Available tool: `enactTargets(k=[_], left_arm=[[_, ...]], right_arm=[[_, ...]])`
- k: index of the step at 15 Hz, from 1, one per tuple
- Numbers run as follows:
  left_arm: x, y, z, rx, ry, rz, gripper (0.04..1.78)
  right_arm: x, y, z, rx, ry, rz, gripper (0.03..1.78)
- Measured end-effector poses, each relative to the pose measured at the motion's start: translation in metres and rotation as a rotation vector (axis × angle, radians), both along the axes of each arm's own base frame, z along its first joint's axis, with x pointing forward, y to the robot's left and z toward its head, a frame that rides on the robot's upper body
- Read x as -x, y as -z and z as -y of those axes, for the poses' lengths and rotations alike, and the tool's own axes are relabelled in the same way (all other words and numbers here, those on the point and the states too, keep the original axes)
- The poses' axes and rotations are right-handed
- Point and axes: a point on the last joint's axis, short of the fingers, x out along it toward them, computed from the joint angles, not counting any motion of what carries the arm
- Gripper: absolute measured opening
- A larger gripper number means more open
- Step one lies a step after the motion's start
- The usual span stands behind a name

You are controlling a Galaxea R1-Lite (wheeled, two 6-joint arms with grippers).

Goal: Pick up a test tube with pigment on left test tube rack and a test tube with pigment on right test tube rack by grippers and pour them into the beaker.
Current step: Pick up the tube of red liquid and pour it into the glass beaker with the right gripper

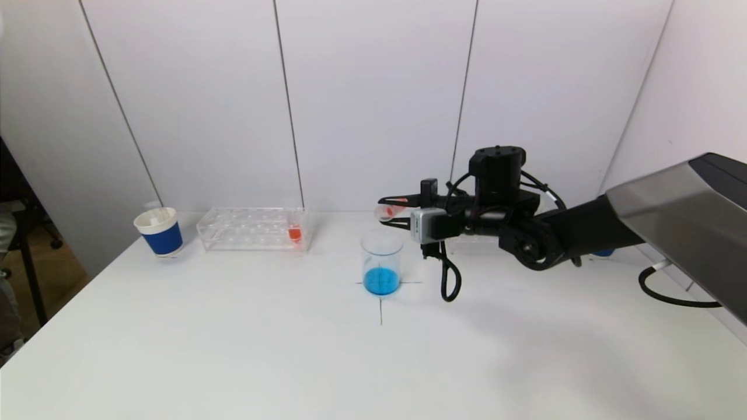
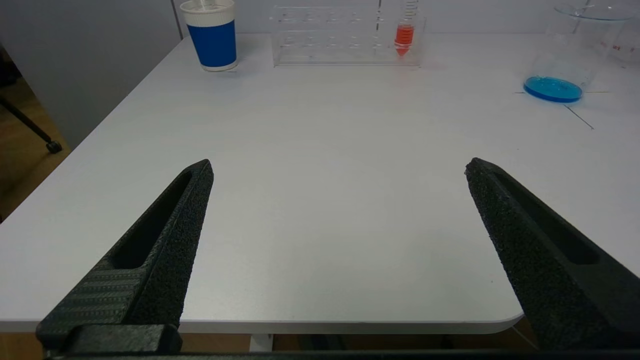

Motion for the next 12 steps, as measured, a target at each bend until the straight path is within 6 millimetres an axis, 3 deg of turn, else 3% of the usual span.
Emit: enactTargets(k=[12], left_arm=[[0.0,0.0,0.0,0.0,0.0,0.001,1.76]], right_arm=[[-0.015,0.001,-0.006,0.056,0.014,0.168,0.46]])
